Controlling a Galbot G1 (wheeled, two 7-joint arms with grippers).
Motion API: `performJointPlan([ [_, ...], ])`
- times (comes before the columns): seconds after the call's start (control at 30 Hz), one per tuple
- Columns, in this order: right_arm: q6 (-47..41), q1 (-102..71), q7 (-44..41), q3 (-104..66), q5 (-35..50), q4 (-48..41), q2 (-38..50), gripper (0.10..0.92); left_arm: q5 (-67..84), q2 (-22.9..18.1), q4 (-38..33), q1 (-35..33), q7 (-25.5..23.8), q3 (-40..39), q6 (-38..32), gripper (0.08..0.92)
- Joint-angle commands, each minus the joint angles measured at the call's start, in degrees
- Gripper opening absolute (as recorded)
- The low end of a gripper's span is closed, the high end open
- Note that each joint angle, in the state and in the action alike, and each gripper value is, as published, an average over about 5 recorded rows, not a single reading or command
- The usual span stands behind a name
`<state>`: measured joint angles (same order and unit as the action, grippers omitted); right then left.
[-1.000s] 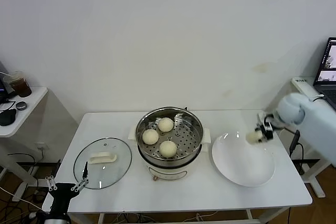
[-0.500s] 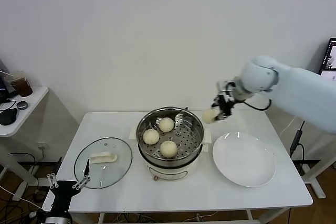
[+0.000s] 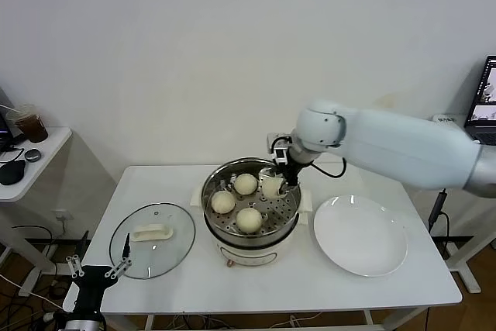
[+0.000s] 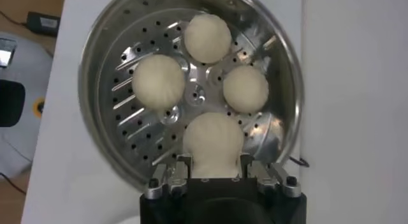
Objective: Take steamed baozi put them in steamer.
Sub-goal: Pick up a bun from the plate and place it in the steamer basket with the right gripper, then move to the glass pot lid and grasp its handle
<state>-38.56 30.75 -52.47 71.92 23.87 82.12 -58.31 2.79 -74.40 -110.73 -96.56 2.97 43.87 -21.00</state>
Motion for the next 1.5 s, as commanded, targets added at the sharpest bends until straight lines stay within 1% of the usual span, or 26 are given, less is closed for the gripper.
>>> performJointPlan([
  [0.03,-2.4,-4.9,1.3,0.9,-1.9,-6.8,-5.4,0.467,0.1,0.1,0.2,0.1,0.0,0.2,0.0,0.823],
  [0.6,-2.1,-7.0,2.2,-0.8,-3.7,-7.3,-5.8,0.467,0.2,0.1,0.2,0.3,0.0,0.0,0.0,0.823],
  [0.7,-2.2,-6.4,2.1,-1.2,-3.4,-6.7,-5.3,0.479,0.2,0.0,0.1,0.2,0.0,0.1,0.0,0.823],
  [0.83,-2.5,-4.8,1.7,-1.5,-2.6,-4.9,-3.9,0.563,0.2,0.0,-0.2,0.1,0.0,0.1,0.0,0.823],
  [1.07,-2.9,-3.8,2.1,-4.6,-2.1,1.0,2.7,0.765,0.2,-0.2,-0.6,0.2,-0.1,-0.2,0.2,0.823],
  [1.13,-2.4,-4.3,4.3,-6.6,-0.9,3.9,5.6,0.798,0.2,-0.1,-0.6,0.2,-0.1,-0.2,0.2,0.823],
  [1.2,-0.6,-5.6,9.5,-9.1,2.0,7.4,8.7,0.817,0.3,0.0,-0.6,0.3,-0.1,-0.1,0.2,0.823],
  [1.3,3.1,-11.2,20.5,-15.2,6.8,13.7,14.9,0.822,0.4,0.1,-0.5,0.4,-0.1,0.0,0.2,0.823],
  [1.4,8.2,-22.8,29.3,-24.5,8.2,20.0,22.7,0.823,0.3,0.1,-0.4,0.4,-0.1,-0.1,0.2,0.823],
  [1.5,15.5,-39.0,35.2,-36.7,6.6,24.4,28.9,0.823,0.1,-0.1,-0.3,0.0,-0.1,0.7,0.2,0.823],
])
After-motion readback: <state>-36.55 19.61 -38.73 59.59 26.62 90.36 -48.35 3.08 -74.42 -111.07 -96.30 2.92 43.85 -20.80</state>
